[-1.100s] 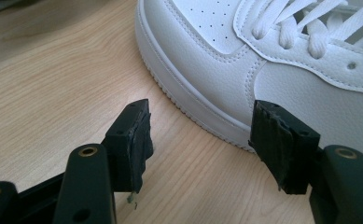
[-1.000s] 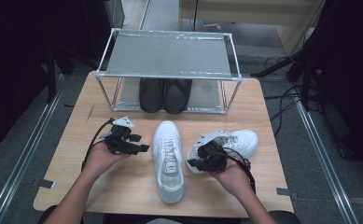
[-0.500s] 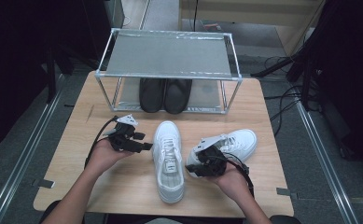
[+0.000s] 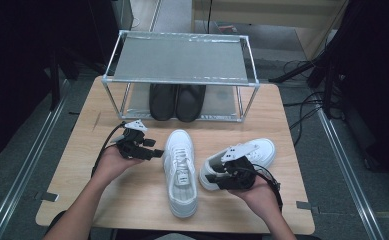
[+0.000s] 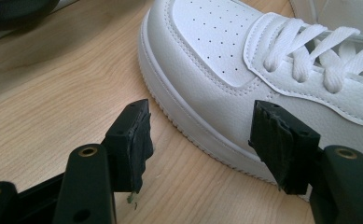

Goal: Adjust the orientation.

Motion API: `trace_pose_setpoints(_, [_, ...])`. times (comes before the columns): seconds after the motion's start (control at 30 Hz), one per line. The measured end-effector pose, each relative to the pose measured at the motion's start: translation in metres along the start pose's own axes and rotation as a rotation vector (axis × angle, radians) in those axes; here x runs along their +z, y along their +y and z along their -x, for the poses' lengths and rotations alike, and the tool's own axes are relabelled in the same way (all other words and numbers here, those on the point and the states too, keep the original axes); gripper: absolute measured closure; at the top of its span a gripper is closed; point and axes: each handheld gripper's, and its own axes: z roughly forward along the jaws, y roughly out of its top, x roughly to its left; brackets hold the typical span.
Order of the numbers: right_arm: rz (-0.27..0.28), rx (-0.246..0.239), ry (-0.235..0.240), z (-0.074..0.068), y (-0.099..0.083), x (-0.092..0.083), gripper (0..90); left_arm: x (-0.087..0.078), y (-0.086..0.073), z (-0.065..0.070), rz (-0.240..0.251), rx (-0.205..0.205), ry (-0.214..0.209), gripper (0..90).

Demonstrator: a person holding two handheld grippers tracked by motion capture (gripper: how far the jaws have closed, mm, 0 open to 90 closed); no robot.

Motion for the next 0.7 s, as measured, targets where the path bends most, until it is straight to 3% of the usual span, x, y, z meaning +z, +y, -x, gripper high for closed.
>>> trace_pose_setpoints(0.13, [0.025, 0.002, -0.004, 0.002, -0.001, -0.009, 58.5, 0.001, 0.002, 0.000, -0.013, 0.008, 0.004, 38.3])
trace_pose_setpoints(0.37, [0.101, 0.029, -0.063, 0.014, -0.005, -0.040, 58.1, 0.002, 0.003, -0.001, -0.015, 0.010, -0.001, 38.3])
trace_pose_setpoints(0.7, [0.134, 0.097, -0.146, 0.040, -0.021, -0.056, 58.1, 0.004, 0.003, 0.000, -0.021, 0.013, -0.001, 38.2])
